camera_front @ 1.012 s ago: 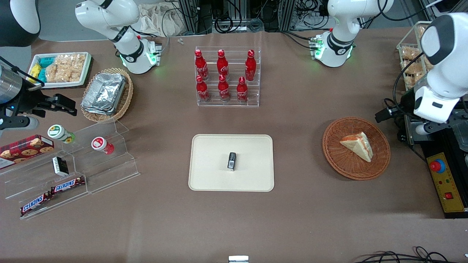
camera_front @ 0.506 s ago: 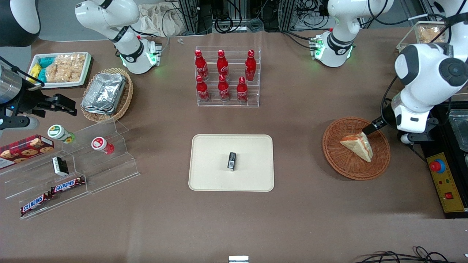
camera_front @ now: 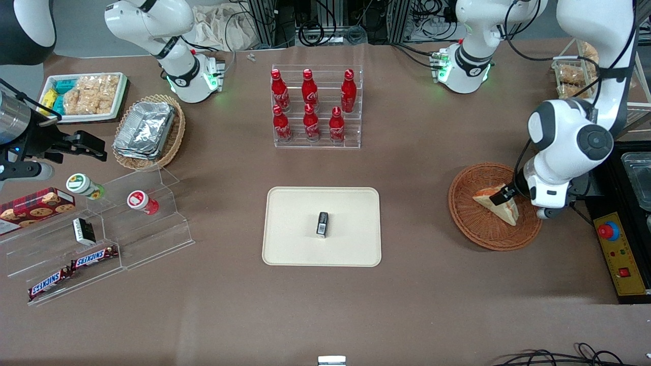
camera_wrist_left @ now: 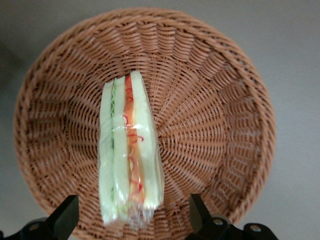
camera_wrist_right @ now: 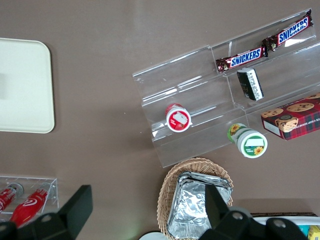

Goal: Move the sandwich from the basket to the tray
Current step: 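Lower the left gripper and close it on the sandwich, then lift the sandwich with the left gripper and carry it toward the white tray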

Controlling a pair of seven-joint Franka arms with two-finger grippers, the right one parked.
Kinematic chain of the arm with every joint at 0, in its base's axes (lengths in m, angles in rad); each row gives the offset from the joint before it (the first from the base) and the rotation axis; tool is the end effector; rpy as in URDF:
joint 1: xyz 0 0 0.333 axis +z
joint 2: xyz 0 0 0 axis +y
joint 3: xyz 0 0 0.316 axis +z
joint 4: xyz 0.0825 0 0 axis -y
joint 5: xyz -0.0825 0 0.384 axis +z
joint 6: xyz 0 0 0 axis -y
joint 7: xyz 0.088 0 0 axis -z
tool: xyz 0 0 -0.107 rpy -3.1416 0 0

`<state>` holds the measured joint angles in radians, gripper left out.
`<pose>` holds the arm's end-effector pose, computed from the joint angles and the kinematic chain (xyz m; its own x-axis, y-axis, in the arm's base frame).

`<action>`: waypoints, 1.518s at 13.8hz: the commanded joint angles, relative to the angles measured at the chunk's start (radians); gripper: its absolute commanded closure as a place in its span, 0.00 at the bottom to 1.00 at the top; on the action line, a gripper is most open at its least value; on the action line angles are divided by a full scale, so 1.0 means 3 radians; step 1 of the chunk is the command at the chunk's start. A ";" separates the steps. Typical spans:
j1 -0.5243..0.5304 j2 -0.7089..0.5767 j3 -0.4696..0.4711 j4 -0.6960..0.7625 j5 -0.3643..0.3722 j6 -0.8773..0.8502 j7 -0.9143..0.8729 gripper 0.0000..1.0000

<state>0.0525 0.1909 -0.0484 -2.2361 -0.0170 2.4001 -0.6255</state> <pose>0.5400 0.0021 0.2824 0.7998 0.5993 -0.0337 0.5996 -0.8003 0.0008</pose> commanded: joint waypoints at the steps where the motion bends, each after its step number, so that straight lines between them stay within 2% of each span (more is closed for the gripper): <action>1: 0.0029 0.0166 0.0003 -0.0058 0.0005 0.0237 -0.0063 0.02; 2: 0.0029 0.0202 0.0043 -0.0058 0.0016 0.0242 -0.0058 0.25; 3: 0.0029 0.0207 0.0059 -0.0058 0.0026 0.0242 -0.0047 0.55; 4: 0.0029 0.0228 0.0095 -0.0058 0.0031 0.0242 -0.0042 0.79; 5: 0.0029 0.0233 0.0100 -0.0058 0.0046 0.0258 -0.0042 0.96; 6: 0.0029 0.0223 0.0100 -0.0058 0.0046 0.0253 -0.0007 1.00; 8: 0.0029 0.0086 0.0100 -0.0048 0.0046 0.0116 0.0019 1.00; 11: 0.0009 -0.0349 0.0080 0.0212 0.0041 -0.0695 0.0223 1.00; 13: -0.0027 -0.0493 0.0039 0.0589 0.0006 -0.1350 0.0432 1.00; 16: -0.0103 -0.0468 -0.0348 0.1178 -0.0010 -0.2134 0.0617 1.00; 19: -0.0103 -0.0371 -0.0885 0.1277 0.0000 -0.2120 0.0699 1.00; 21: -0.0109 -0.0162 -0.1238 0.1394 0.0026 -0.2008 0.0679 1.00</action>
<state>0.0128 0.0568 -0.3415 -1.8799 -0.0168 1.7865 -0.4436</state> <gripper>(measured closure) 0.802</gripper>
